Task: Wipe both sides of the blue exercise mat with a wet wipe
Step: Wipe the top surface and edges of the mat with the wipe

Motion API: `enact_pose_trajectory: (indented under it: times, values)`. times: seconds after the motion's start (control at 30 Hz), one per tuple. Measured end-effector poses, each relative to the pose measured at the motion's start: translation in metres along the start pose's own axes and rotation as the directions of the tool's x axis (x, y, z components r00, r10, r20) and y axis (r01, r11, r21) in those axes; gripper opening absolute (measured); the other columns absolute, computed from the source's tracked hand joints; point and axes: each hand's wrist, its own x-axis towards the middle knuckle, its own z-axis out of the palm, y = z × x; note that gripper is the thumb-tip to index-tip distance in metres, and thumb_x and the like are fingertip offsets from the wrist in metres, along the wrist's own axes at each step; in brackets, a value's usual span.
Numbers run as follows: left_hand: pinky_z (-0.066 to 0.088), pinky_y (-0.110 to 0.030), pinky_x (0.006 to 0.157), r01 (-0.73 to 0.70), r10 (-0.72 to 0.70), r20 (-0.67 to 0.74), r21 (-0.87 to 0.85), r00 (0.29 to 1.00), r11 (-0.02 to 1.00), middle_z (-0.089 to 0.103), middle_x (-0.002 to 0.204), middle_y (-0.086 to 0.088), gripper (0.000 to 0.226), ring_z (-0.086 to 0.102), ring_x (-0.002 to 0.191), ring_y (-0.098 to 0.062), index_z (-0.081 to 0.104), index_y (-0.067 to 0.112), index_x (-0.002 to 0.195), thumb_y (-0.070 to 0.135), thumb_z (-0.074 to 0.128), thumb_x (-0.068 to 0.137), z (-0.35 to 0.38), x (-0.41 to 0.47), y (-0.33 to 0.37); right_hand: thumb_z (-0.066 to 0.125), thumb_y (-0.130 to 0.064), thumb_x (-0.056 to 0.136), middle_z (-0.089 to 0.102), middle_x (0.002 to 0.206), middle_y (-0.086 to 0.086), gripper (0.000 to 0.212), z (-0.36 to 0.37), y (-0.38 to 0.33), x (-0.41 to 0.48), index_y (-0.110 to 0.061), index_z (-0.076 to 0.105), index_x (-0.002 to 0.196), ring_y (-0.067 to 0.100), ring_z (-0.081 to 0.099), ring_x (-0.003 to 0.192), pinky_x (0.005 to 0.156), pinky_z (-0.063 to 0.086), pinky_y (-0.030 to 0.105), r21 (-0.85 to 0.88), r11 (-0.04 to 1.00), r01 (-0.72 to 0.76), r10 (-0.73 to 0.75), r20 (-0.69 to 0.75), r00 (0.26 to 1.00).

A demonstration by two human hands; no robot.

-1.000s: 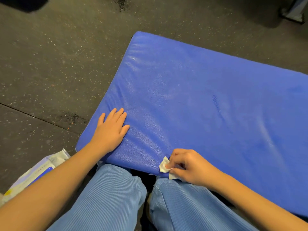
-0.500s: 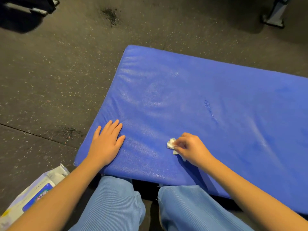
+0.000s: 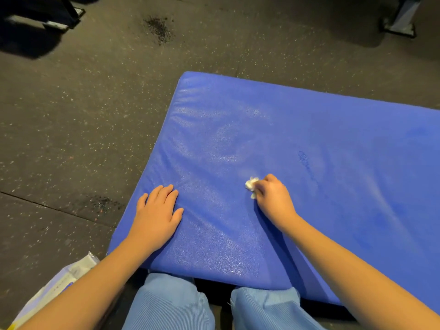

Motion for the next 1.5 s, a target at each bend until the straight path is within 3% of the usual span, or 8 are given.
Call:
enact_pose_trajectory:
  times: [0.27, 0.47, 0.67, 0.87, 1.07, 1.23, 1.4, 1.5]
  values:
    - [0.000, -0.039, 0.119, -0.140, 0.130, 0.182, 0.043, 0.975, 0.989, 0.001, 0.163, 0.008, 0.075, -0.003, 0.150, -0.015, 0.012, 0.023, 0.156, 0.061, 0.005, 0.091, -0.011, 0.046, 0.029, 0.062, 0.000, 0.081, 0.057, 0.085, 0.007, 0.017, 0.006, -0.017, -0.011, -0.010, 0.070, 0.092, 0.021, 0.055, 0.078, 0.062, 0.040, 0.025, 0.062, 0.934, 0.352, -0.357, 0.205, 0.911]
    - [0.008, -0.039, 0.119, -0.181, 0.145, 0.244, 0.130, 0.959, 0.975, 0.007, 0.162, 0.007, 0.099, 0.005, 0.149, -0.018, 0.016, 0.023, 0.155, 0.065, -0.012, 0.069, -0.006, 0.051, 0.028, 0.056, -0.005, 0.088, 0.052, 0.093, 0.011, 0.012, 0.005, 0.020, 0.046, -0.001, 0.067, 0.092, 0.033, 0.062, 0.085, 0.067, 0.047, 0.032, -0.052, 0.988, -0.147, 0.147, -0.013, 0.989]
    - [0.009, -0.041, 0.118, -0.209, 0.182, 0.211, 0.116, 0.960, 0.971, 0.013, 0.162, 0.003, 0.098, 0.010, 0.149, -0.021, 0.023, 0.019, 0.153, 0.065, -0.004, 0.071, -0.015, 0.080, 0.024, 0.066, -0.003, 0.080, 0.059, 0.090, 0.009, 0.020, 0.009, -0.015, 0.034, -0.011, 0.071, 0.098, 0.030, 0.061, 0.080, 0.067, 0.045, 0.029, 0.109, 0.918, 0.381, -0.395, 0.326, 0.859]
    - [0.009, -0.041, 0.119, -0.190, 0.154, 0.276, 0.112, 0.949, 0.975, 0.005, 0.163, 0.006, 0.085, 0.003, 0.149, -0.019, 0.014, 0.024, 0.155, 0.063, 0.009, 0.081, -0.017, 0.096, 0.019, 0.055, -0.005, 0.090, 0.049, 0.091, 0.005, 0.014, 0.005, 0.024, 0.086, -0.004, 0.066, 0.098, 0.023, 0.058, 0.080, 0.073, 0.046, 0.029, -0.007, 0.996, -0.086, 0.085, -0.082, 0.993]
    - [0.020, -0.039, 0.114, -0.205, 0.167, 0.264, 0.124, 0.950, 0.971, 0.018, 0.160, 0.006, 0.098, 0.015, 0.146, -0.019, 0.026, 0.023, 0.152, 0.071, 0.002, 0.070, -0.022, 0.102, 0.018, 0.069, -0.004, 0.079, 0.056, 0.084, 0.004, 0.022, 0.012, 0.003, 0.065, -0.014, 0.069, 0.099, 0.022, 0.058, 0.070, 0.053, 0.043, 0.025, 0.028, 0.887, 0.461, -0.457, 0.202, 0.866]
    - [0.020, -0.038, 0.113, -0.227, 0.181, 0.271, 0.149, 0.946, 0.963, 0.015, 0.159, 0.007, 0.067, 0.013, 0.145, -0.017, 0.024, 0.024, 0.151, 0.058, 0.039, 0.096, -0.024, 0.104, 0.021, 0.056, -0.008, 0.090, 0.050, 0.088, 0.010, 0.015, 0.008, 0.015, 0.107, -0.004, 0.069, 0.095, 0.031, 0.057, 0.083, 0.060, 0.042, 0.032, -0.055, 0.991, -0.125, 0.118, -0.112, 0.987]
    - [0.020, -0.037, 0.113, -0.213, 0.190, 0.253, 0.069, 0.949, 0.975, 0.026, 0.153, 0.003, 0.081, 0.021, 0.142, -0.018, 0.036, 0.021, 0.146, 0.068, 0.029, 0.080, -0.033, 0.117, 0.021, 0.059, -0.004, 0.086, 0.057, 0.104, 0.011, 0.025, 0.010, -0.004, 0.087, -0.008, 0.065, 0.111, 0.030, 0.058, 0.092, 0.071, 0.052, 0.038, 0.023, 0.891, 0.454, -0.440, 0.294, 0.848]
    - [0.012, -0.038, 0.119, -0.228, 0.195, 0.254, 0.106, 0.947, 0.968, 0.011, 0.161, 0.002, 0.076, 0.009, 0.148, -0.020, 0.021, 0.020, 0.153, 0.062, 0.040, 0.092, -0.031, 0.127, 0.021, 0.053, -0.006, 0.090, 0.053, 0.110, 0.012, 0.027, -0.004, 0.022, 0.123, -0.009, 0.062, 0.115, 0.030, 0.053, 0.098, 0.078, 0.044, 0.032, -0.113, 0.989, 0.098, -0.087, 0.093, 0.992]
